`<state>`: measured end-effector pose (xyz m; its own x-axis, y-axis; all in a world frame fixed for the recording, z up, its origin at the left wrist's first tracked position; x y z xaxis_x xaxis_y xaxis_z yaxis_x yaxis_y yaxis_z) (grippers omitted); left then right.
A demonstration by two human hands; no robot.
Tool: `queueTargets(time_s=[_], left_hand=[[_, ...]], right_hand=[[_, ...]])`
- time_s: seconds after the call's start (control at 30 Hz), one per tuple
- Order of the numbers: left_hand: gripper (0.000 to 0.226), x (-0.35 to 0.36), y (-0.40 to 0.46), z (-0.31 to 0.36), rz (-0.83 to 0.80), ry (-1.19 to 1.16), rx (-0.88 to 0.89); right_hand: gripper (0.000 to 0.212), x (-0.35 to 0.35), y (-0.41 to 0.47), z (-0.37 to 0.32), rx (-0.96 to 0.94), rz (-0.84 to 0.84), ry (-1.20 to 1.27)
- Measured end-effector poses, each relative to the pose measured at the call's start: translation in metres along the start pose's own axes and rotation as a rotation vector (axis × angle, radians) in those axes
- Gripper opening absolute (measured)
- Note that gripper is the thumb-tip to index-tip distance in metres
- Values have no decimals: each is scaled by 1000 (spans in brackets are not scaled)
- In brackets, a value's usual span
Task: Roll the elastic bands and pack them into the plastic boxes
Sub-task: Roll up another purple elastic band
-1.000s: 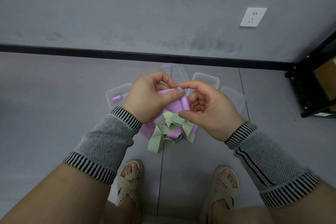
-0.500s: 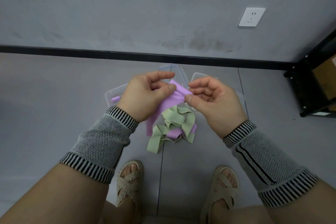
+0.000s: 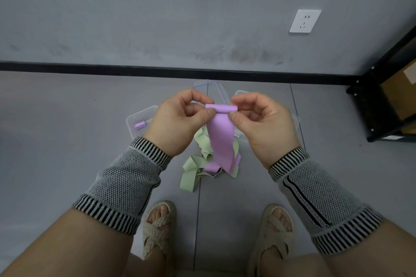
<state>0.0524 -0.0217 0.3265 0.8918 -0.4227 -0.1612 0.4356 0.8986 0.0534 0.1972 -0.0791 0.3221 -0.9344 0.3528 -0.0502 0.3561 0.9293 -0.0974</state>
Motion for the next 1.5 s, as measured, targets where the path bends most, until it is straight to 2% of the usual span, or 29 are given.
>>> queueTargets(time_s=[0.17,0.53,0.83,0.93,1.07,1.17,1.27,1.5], left_hand=[[11,-5,-1,0,74,-65,-22],[12,-2,-1,0,91,-90,-1],[14,1,-1,-4,75,-112,1],[16,1,-1,-2,55,-103,7],[20,-3,0,1,50,-86,27],[19,-3,0,2,38,-80,44],[21,0,-1,2,22,-63,51],[24,0,0,-1,15,-64,4]], right_hand=[[21,-8,0,2,43,107,123],[17,0,-6,0,14,161,74],[19,-4,-10,0,-43,269,-43],[19,-3,-9,0,-54,252,-34],[15,0,-4,0,-1,135,70],[14,2,0,2,24,53,33],[13,1,0,2,-6,32,-29],[23,-1,2,-1,-66,-22,12]])
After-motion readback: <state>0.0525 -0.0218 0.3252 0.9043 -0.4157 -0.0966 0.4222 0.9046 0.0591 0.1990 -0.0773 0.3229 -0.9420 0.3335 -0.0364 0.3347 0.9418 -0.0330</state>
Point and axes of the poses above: each hand's wrist, its own y-axis towards the middle knuckle, its own x-axis out of the palm, z = x × y, the point moved 7 cm from there along y, towards the middle knuckle, and after that the axes turned 7 degrees about x, right-handed, at the moved point
